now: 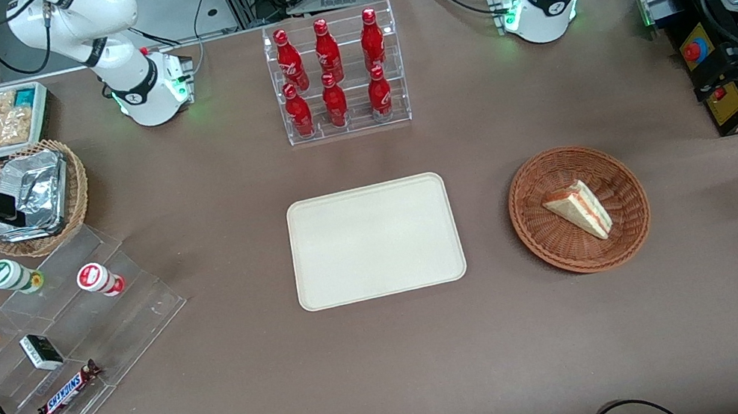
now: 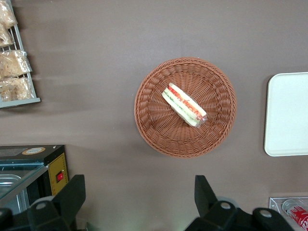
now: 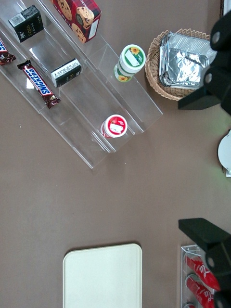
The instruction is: Place sandwich from basket to tray
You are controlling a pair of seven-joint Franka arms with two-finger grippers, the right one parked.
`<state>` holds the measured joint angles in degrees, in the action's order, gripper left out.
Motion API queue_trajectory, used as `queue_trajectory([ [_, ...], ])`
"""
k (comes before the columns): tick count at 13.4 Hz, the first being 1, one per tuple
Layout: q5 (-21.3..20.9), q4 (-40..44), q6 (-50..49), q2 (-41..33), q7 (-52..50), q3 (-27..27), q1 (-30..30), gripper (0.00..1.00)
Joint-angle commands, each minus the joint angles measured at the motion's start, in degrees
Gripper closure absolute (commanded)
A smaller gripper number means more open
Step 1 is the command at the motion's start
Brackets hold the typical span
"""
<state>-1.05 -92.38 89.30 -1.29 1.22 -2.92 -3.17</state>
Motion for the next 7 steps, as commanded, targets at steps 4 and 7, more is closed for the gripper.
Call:
queue_trajectory([
  [4,-1.1,0.0,0.0,0.5,-0.1,1.3,1.0,0.00],
  [7,-1.0,-8.6,5.9,-1.1,-2.8,1.3,0.7,0.00],
])
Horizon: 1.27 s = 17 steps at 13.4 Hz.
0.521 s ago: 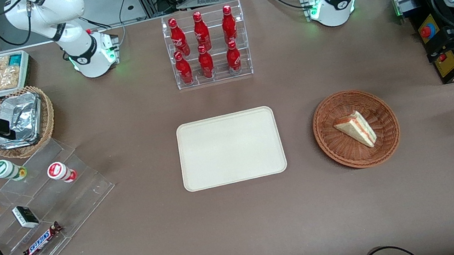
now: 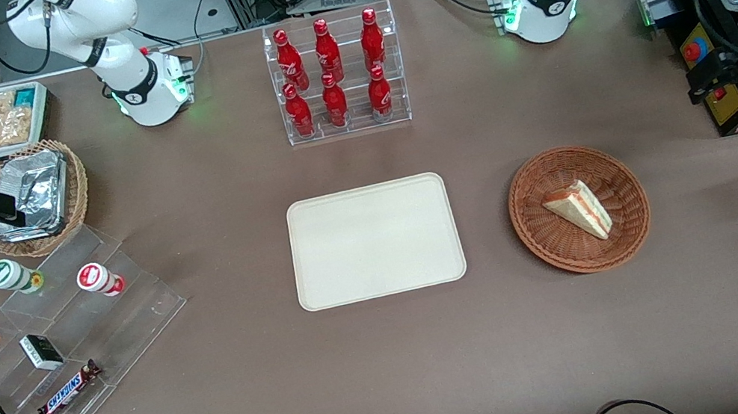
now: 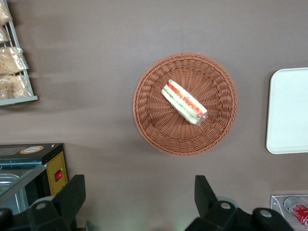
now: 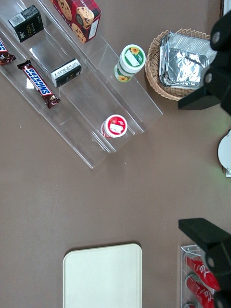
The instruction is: Place sandwich from basket to tray
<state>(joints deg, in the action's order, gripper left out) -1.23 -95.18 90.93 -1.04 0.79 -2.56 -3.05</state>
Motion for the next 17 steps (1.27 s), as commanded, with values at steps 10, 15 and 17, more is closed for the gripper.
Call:
queue_trajectory([
  [10,-0.8,-34.0,41.6,1.5,-40.0,6.9,-1.2,0.00],
  [15,-0.8,-33.9,49.0,9.3,-44.0,7.0,-2.7,0.00],
  [17,-0.8,-33.9,50.9,11.6,-44.1,7.0,-2.7,0.00],
])
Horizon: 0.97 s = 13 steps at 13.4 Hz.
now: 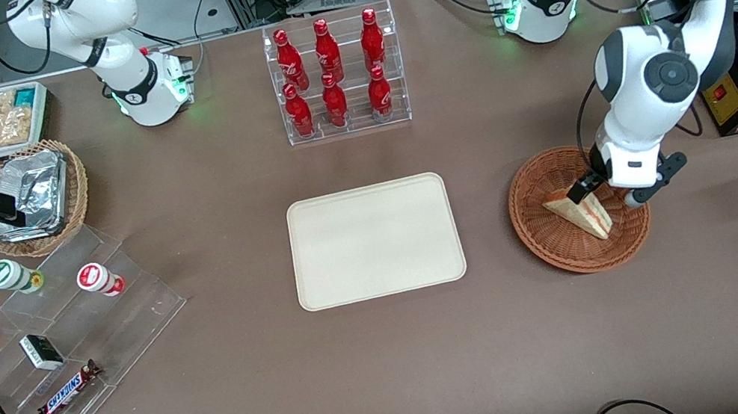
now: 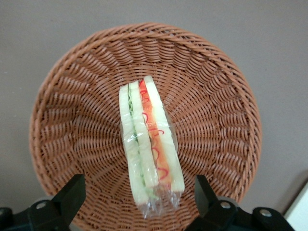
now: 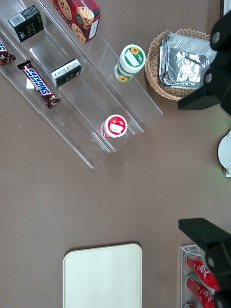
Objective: Place sandwich from basket to tray
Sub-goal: 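Lower the left gripper onto the wrapped sandwich in the wicker basket and close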
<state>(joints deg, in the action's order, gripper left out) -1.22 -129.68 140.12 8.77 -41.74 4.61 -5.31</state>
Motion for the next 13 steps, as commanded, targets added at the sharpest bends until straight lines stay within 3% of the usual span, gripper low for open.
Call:
queue_trajectory([
  [1,-0.8,0.7,2.0,2.8,-1.6,-0.2,-0.4,0.00],
  [2,-0.8,0.7,2.3,3.4,-1.6,-0.2,-0.5,0.01],
  [3,-0.8,0.7,2.5,4.1,-1.6,-0.2,-0.5,0.11],
  [5,-0.8,0.7,3.3,5.6,-1.5,-0.2,-0.5,0.67],
  [6,-0.8,0.7,3.4,5.8,-1.5,-0.2,-0.5,0.89],
  [7,-0.8,0.8,3.2,5.6,-1.5,-0.2,-0.5,1.00],
  [10,-0.7,2.1,1.0,3.7,-1.1,-0.1,-0.5,1.00],
  [13,-1.1,9.2,-11.8,0.5,-0.5,2.7,-0.6,1.00],
])
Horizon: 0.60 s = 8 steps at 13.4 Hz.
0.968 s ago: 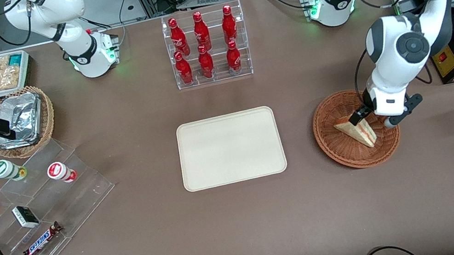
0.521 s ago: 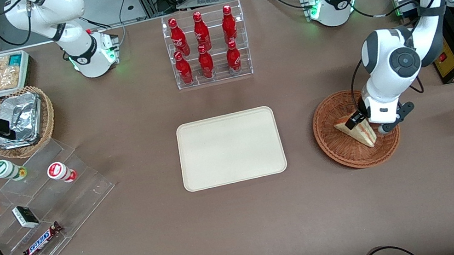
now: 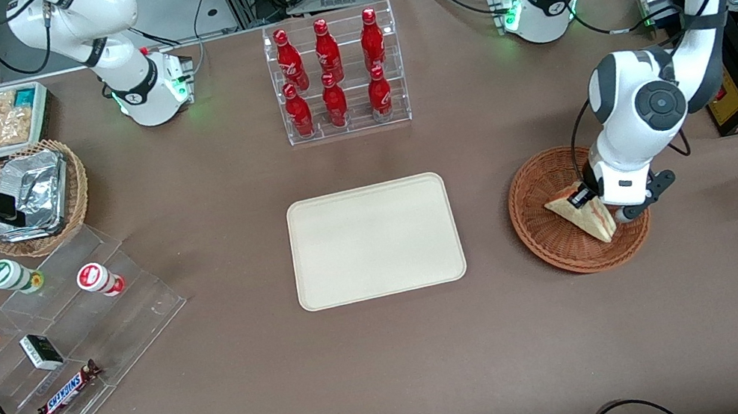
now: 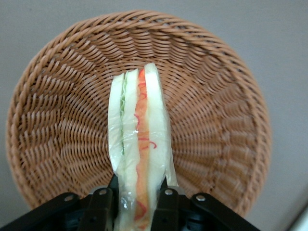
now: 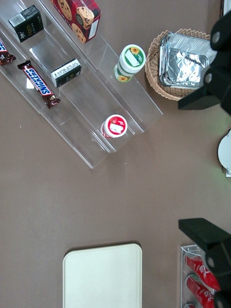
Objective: Place sandwich from basket to tray
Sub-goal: 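Lift the sandwich with the left gripper and carry it toward the cream tray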
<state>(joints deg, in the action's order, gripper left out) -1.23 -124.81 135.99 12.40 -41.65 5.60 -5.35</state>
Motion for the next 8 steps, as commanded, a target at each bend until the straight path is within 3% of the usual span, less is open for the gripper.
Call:
queue_trajectory([
  [1,-1.7,7.8,-11.6,-3.3,-0.7,3.3,-0.5,1.00],
  [4,-4.2,18.8,-21.9,-0.9,-1.2,10.9,-1.3,1.00],
  [8,-4.3,30.6,-23.9,7.7,-1.3,12.0,-12.3,1.00],
])
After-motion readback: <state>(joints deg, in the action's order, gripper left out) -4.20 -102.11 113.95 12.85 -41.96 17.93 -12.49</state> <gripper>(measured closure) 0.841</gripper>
